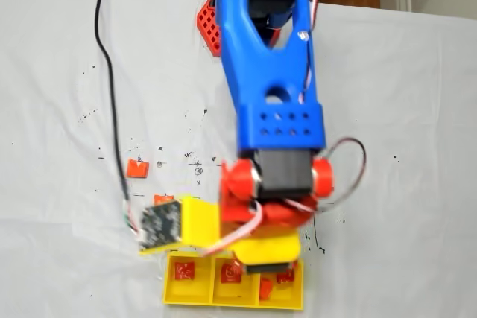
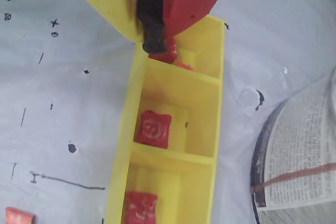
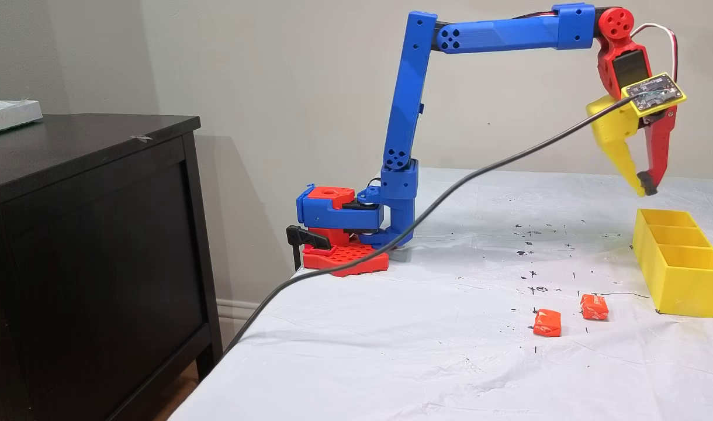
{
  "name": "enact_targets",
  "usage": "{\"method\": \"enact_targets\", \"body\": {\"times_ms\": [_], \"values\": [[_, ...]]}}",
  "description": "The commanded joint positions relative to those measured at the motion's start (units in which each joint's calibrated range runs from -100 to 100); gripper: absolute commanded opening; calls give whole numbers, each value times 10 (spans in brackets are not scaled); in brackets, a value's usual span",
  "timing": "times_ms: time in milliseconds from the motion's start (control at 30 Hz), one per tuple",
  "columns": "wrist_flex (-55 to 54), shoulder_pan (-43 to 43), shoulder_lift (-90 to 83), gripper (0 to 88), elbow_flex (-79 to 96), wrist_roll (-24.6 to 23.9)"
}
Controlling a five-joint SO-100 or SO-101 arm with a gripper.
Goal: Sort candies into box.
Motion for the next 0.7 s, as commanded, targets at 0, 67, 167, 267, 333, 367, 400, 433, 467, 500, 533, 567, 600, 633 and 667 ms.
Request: {"method": "enact_targets", "body": {"times_ms": [0,67,167,267,333,367,400,433,467,500,533,567,600,633,667], "values": [[5,32,-113,2,51,25],[0,46,-131,2,85,39],[-18,82,-153,2,140,61],[-30,109,-153,2,162,73],[-26,126,-138,2,162,80],[-27,134,-128,2,162,83],[-28,140,-119,2,162,86],[-33,145,-112,2,164,88],[-37,148,-105,2,167,91],[-41,151,-100,2,170,94],[-46,156,-96,2,174,98],[-50,159,-92,3,174,102],[-50,165,-86,5,170,106],[-46,169,-80,6,165,111],[-43,173,-74,9,159,117]]}}
